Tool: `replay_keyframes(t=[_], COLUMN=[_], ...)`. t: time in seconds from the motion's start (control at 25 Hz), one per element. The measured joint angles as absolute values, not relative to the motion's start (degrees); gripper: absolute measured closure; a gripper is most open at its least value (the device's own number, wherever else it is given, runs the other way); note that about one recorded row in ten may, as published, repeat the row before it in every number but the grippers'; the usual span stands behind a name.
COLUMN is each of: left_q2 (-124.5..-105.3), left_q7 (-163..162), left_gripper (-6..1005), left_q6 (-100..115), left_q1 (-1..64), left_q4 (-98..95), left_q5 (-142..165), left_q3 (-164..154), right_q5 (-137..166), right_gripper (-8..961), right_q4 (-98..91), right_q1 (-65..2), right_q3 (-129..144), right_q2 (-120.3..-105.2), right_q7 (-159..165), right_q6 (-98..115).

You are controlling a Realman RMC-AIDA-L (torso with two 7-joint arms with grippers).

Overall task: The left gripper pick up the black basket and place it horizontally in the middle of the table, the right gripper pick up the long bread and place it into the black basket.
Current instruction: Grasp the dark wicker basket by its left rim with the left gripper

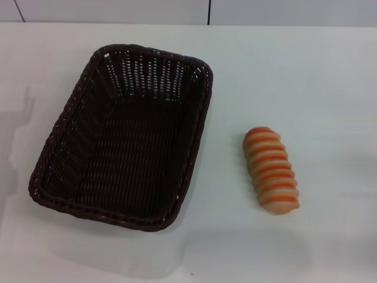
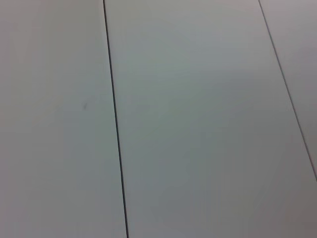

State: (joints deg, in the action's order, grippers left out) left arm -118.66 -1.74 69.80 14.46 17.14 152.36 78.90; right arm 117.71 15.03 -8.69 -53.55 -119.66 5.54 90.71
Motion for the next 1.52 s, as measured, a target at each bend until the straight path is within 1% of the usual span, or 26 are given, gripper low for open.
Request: replay_keyframes(t=[0.36,0.64,0.68,0.72,0.76,0.84,0.88,0.92,0.96,1.08,1.12,1.16,1.24,1.36,1.4,1.52], left_q2=[-118.56,-117.65,-116.74,-116.74,-116.21,-116.21,-114.89,-114.37,-114.37,-112.91,-112.91,-112.87,-114.21,-117.39,-118.07,-118.17], left_q7=[-1.3,1.3,5.9,5.9,7.4,7.4,10.0,10.2,10.2,10.6,10.6,10.7,11.9,16.0,16.8,16.5], left_gripper=[241,240,240,240,239,239,239,239,239,238,238,238,237,237,237,236], left_q6=[70.2,64.8,54.2,54.2,49.1,49.1,32.3,19.7,19.7,-14.2,-14.2,-20.3,-33.3,-48.1,-53.7,-62.9], left_q1=[14.8,15.1,14.3,14.3,13.7,13.7,11.5,10.4,10.4,9.8,9.8,10.2,11.3,12.6,13.4,15.1], left_q4=[17.2,23.5,32.7,32.7,37.2,37.2,51.4,61.6,61.6,85.2,85.2,88.8,95.6,102.8,105.1,107.9], left_q5=[152.5,153.4,154.1,154.1,154.4,154.4,156.3,157.9,157.9,158.6,158.6,158.4,158.4,158.4,158.4,158.4], left_q3=[78.8,77.0,77.4,77.4,77.6,77.6,79.2,81.1,81.1,85.2,85.2,86.2,89.7,94.4,95.7,96.7], right_q5=[117.8,117.9,118.0,118.0,118.0,118.0,118.1,118.1,118.1,118.0,117.9,117.9,117.9,117.8,117.8,117.8], right_gripper=[261,261,261,261,261,260,260,260,260,260,260,260,260,260,260,260], right_q4=[15.4,15.4,15.5,15.5,15.5,15.6,15.7,15.7,15.7,15.7,15.6,15.6,15.5,15.5,15.5,15.6], right_q1=[-8.5,-8.7,-8.9,-8.9,-9.0,-9.1,-9.1,-9.1,-9.2,-9.4,-9.4,-9.4,-9.4,-9.3,-9.3,-9.2], right_q3=[-53.5,-53.4,-53.4,-53.4,-53.3,-53.0,-52.8,-52.8,-52.7,-51.9,-51.6,-51.5,-51.4,-51.3,-51.3,-51.3], right_q2=[-119.71,-119.71,-119.69,-119.69,-119.67,-119.62,-119.57,-119.57,-119.58,-119.64,-119.64,-119.64,-119.64,-119.64,-119.64,-119.59], right_q7=[5.5,5.6,5.6,5.6,5.6,5.6,5.6,5.6,5.6,5.6,5.6,5.6,5.6,5.6,5.6,5.6], right_q6=[90.4,90.2,90.2,90.2,90.2,90.2,90.2,90.2,90.2,90.2,90.1,90.0,89.8,89.4,89.4,89.3])
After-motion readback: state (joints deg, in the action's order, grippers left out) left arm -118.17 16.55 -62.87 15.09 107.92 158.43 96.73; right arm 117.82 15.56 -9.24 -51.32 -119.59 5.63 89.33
